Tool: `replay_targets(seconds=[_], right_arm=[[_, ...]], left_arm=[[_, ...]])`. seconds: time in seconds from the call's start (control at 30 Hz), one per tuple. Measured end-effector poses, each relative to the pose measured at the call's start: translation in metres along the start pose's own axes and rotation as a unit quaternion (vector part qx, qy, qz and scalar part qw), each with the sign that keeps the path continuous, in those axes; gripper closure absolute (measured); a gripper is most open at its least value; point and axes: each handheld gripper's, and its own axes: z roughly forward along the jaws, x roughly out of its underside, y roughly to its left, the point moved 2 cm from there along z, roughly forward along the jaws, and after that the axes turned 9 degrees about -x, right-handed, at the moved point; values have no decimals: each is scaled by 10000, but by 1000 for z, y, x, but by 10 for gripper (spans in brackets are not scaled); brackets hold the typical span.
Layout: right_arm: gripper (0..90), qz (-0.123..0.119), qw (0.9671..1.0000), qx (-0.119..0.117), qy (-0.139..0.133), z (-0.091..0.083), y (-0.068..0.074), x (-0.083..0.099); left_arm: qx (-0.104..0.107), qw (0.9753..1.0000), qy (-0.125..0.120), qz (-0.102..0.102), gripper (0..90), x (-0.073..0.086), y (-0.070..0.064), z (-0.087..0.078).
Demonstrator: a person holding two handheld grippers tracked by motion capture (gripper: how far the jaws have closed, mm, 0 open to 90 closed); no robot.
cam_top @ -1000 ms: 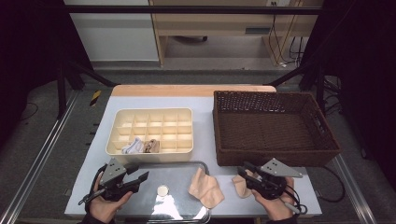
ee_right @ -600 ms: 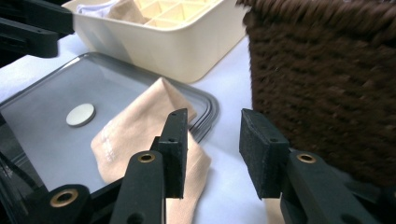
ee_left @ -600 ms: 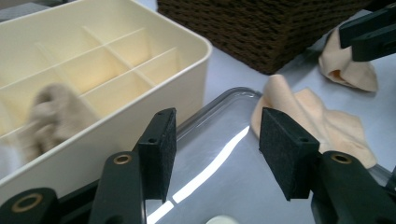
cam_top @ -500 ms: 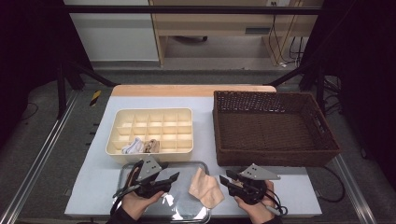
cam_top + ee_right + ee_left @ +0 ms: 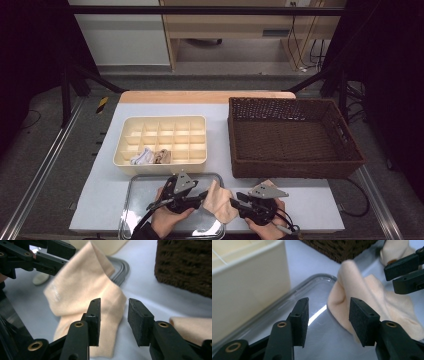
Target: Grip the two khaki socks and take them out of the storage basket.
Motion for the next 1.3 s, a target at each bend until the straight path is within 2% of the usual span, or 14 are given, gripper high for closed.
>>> replay_targets(seconds=[0.17,0.27,0.33,0.53,0.7,0.83,0.9,1.1,1.17,1.3], right_arm=[[666,-66,9995,66,307,6,0,7],[719,-141,9993,64,330,7,2,7],[759,-207,9992,57,349,9,4,8],[840,-149,9990,-13,425,10,5,7],[858,-178,9988,-15,463,9,4,5],[861,-201,9989,15,421,5,4,2],[861,-209,9992,25,340,2,2,0],[861,-189,9994,124,251,-1,-3,-3],[860,-215,9994,142,245,1,-3,-5],[837,-274,9990,95,335,12,-2,-7]], left_arm=[[45,9997,189,120,512,7,-8,10],[109,9997,197,129,516,7,-12,11],[28,9996,203,178,542,7,-14,11],[-206,9991,283,254,659,6,-17,12],[-114,9991,319,259,863,5,-19,12],[-11,9993,347,111,895,6,-13,9],[-21,9994,345,53,896,8,-8,5],[-61,9996,206,-190,896,17,10,-27],[-115,9996,206,-181,896,25,13,-37],[-78,9994,236,-229,895,39,14,-48]])
